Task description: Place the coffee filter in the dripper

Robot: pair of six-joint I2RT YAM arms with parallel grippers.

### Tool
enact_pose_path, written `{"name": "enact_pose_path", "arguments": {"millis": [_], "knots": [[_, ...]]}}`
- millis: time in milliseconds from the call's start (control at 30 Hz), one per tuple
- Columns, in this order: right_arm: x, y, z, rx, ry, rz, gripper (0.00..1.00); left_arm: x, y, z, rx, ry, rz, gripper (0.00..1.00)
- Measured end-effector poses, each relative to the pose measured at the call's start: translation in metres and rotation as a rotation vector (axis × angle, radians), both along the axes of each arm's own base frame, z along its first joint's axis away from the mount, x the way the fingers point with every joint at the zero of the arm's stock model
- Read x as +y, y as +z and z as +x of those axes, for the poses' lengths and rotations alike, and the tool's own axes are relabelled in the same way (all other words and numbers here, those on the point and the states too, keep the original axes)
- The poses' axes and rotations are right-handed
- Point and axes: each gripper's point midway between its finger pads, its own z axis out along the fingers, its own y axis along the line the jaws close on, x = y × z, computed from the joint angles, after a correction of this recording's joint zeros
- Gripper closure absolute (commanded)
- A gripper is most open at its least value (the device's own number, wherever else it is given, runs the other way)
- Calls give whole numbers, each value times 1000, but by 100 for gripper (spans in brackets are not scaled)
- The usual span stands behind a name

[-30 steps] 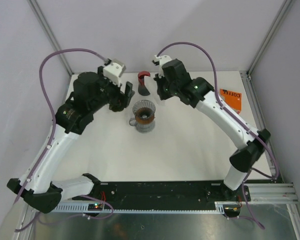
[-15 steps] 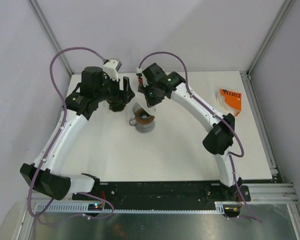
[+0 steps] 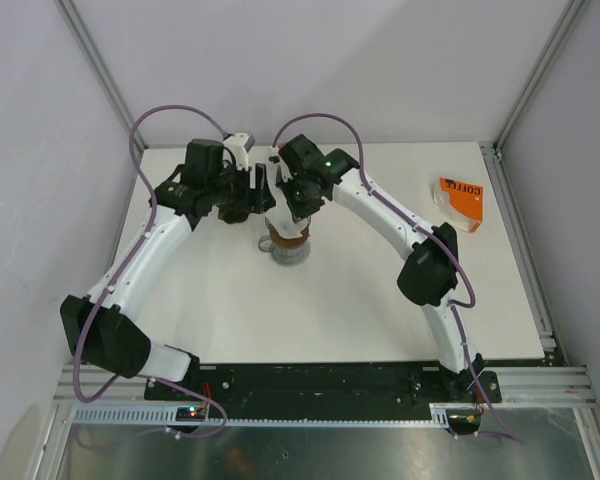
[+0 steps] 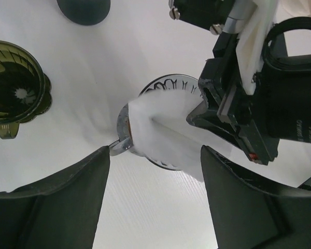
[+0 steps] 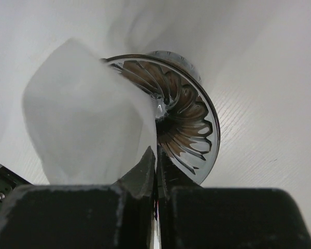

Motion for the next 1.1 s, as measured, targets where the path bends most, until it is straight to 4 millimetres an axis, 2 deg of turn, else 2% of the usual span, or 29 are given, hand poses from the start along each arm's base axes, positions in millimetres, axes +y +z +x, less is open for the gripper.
{"name": "enact_pose_path", "arguments": {"millis": [167, 433, 667, 933, 1100], "knots": [[4, -4, 1, 0, 5, 0, 100, -3, -20, 9, 45, 1, 16, 32], [6, -4, 3, -8, 5, 7, 100, -3, -51, 12, 111, -3, 48, 50], [8, -6, 7, -20, 1, 12, 100, 3, -57, 13, 105, -1, 85, 70], [3, -18, 10, -25, -15, -4, 77, 5, -60, 14, 94, -14, 107, 91], [-1, -8, 9, -64, -20, 11, 69, 5, -65, 14, 101, -23, 118, 99]]}}
